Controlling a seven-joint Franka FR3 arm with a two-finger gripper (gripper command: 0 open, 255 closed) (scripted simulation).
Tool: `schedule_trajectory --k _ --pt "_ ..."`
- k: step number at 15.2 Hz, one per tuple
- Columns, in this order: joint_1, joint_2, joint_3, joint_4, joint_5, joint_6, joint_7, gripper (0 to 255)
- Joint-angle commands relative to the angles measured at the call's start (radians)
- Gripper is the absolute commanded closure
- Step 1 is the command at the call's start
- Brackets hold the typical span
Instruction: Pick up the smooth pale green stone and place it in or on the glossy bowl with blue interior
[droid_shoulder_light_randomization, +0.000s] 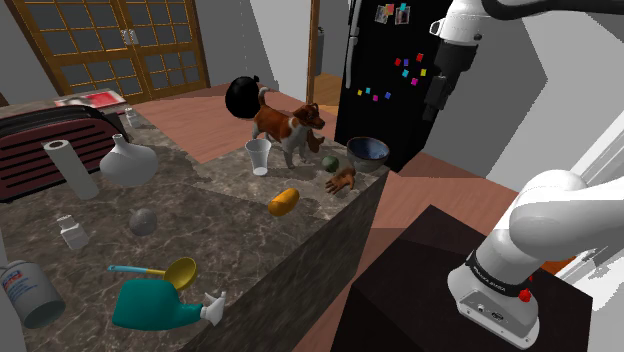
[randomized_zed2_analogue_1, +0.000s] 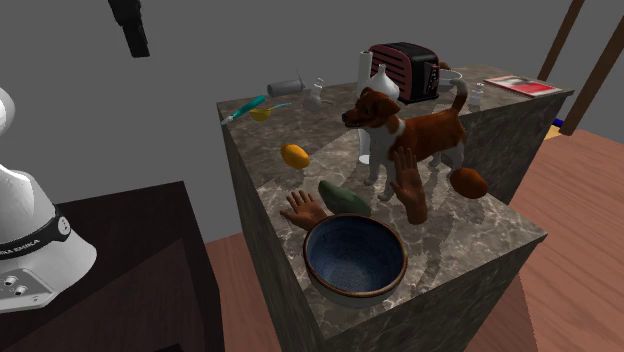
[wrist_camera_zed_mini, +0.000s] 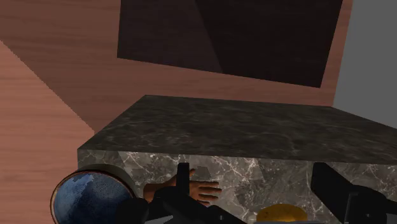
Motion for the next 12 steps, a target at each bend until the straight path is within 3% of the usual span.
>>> schedule_trajectory --k 1,12 --pt "0.0 0.0 0.0 0.0 0.0 0.0 0.0 0" --pt "-0.03 0.341 0.028 -0.017 0.052 0.355 0.186 0"
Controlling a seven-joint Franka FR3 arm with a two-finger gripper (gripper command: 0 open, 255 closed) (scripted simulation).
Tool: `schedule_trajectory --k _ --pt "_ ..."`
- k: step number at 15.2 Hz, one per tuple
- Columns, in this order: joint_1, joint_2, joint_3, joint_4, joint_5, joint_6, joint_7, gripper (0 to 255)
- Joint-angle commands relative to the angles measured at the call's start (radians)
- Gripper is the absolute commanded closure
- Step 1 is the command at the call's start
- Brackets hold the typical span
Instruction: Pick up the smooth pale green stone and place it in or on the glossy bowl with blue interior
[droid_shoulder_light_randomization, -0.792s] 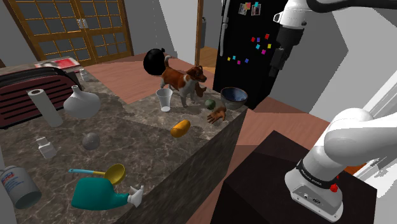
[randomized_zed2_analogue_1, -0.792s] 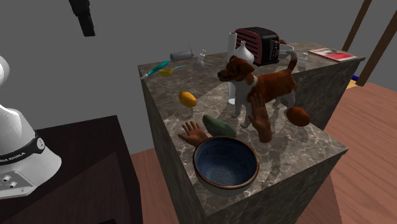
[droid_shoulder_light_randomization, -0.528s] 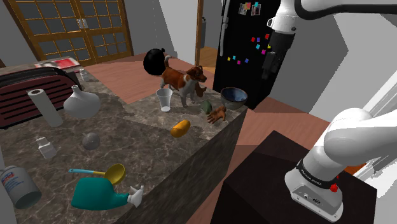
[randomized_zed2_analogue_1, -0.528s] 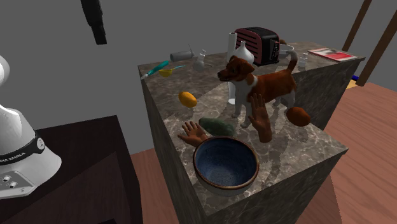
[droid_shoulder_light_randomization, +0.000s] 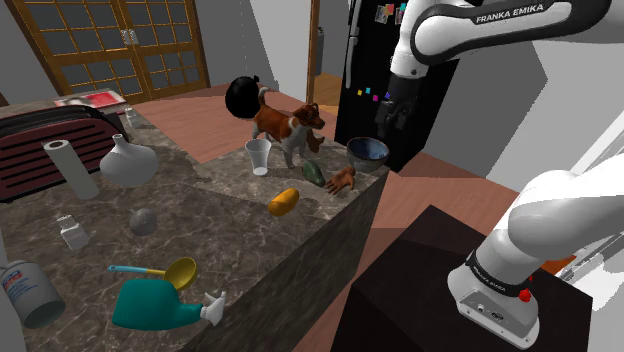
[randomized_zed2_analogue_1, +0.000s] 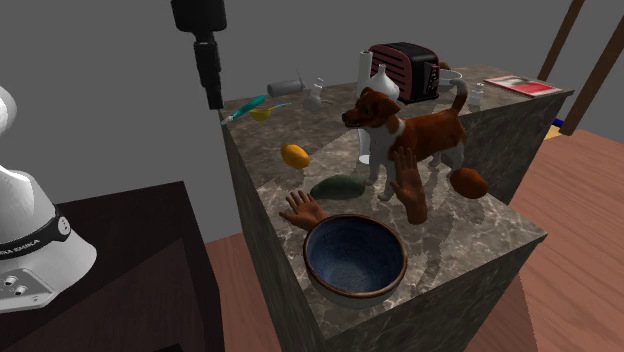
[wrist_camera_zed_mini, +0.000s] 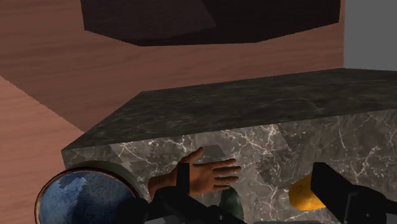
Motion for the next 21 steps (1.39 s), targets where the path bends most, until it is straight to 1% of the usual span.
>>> schedule_trajectory --k 1,6,11,16,21 --pt "-0.005 0.082 0.002 0.019 0.008 0.064 0.031 0" --pt "-0.017 0.268 0.004 0.075 0.027 0.195 0.102 0" --pt "-0.026 0.46 0.0 0.164 0.048 0.3 0.166 0" --pt "-0.035 0.653 -0.009 0.281 0.073 0.375 0.221 0" --pt "-0.047 0.845 -0.02 0.428 0.105 0.422 0.269 0"
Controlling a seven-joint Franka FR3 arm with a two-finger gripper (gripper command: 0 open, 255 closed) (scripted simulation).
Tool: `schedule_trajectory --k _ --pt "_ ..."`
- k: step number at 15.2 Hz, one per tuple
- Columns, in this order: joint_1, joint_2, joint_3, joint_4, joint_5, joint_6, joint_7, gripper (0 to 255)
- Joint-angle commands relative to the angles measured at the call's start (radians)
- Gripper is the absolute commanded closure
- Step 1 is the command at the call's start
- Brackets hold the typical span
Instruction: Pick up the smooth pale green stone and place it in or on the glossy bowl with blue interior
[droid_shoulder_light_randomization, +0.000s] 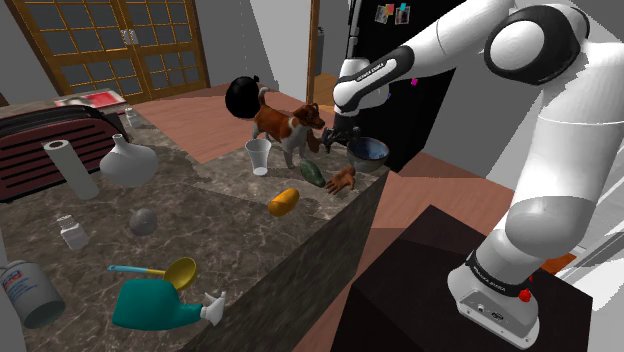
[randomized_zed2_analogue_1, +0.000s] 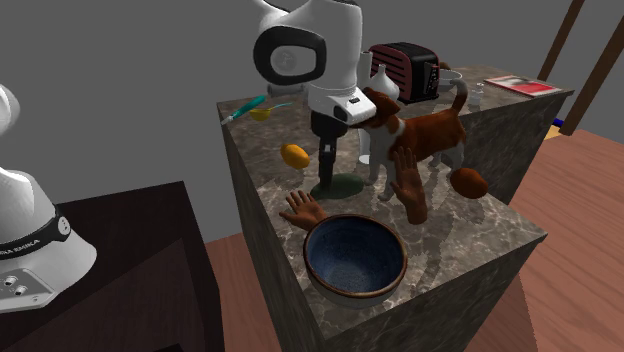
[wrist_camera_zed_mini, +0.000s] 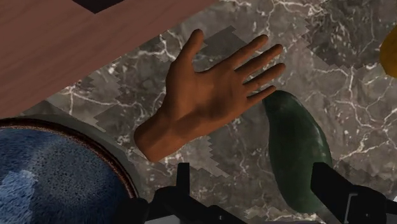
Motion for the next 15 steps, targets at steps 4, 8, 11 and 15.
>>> schedule_trajectory --k 4,8,11,15 --pt "-0.013 0.157 -0.008 0.128 0.029 0.03 0.041 0" --pt "-0.013 0.192 -0.004 0.123 0.034 0.07 0.038 0" --pt "-0.013 0.226 -0.001 0.121 0.038 0.105 0.035 0" --pt "-0.013 0.226 -0.001 0.121 0.038 0.105 0.035 0"
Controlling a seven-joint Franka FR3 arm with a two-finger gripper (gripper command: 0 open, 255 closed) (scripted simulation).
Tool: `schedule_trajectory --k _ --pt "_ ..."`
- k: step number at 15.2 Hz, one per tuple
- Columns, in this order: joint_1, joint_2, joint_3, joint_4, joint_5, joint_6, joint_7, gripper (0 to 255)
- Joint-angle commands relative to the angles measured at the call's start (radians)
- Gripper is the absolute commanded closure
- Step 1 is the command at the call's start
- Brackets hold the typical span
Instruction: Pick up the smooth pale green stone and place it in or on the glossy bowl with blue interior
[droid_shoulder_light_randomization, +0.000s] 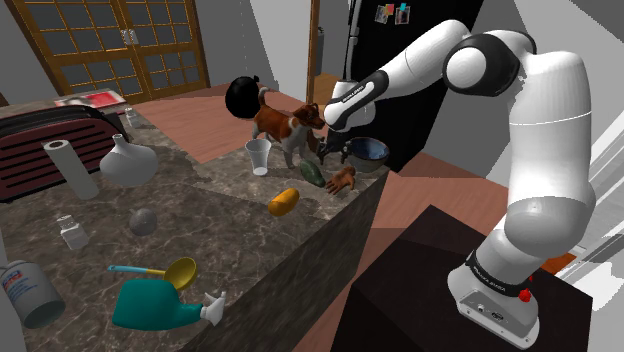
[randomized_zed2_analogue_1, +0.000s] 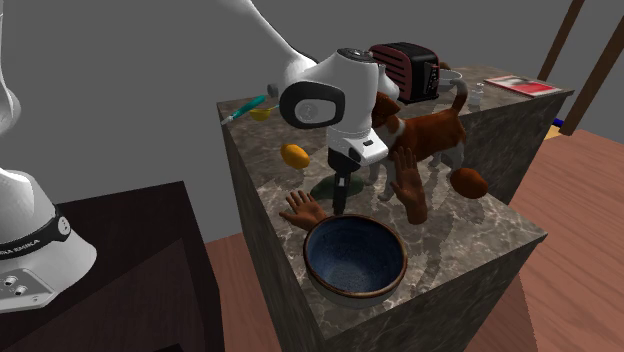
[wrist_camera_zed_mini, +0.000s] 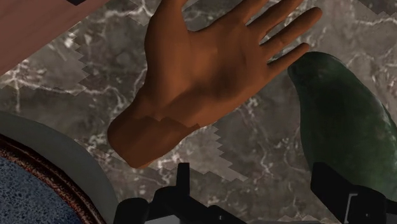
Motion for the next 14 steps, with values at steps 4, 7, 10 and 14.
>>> schedule_trajectory --k 4,7,10,14 --pt "0.0 0.001 0.0 0.0 0.0 0.001 0.0 0" --pt "0.0 0.001 0.0 0.0 0.0 0.001 0.0 255" --pt "0.0 0.001 0.0 0.0 0.0 0.001 0.0 255" --pt "0.0 0.001 0.0 0.0 0.0 0.001 0.0 255"
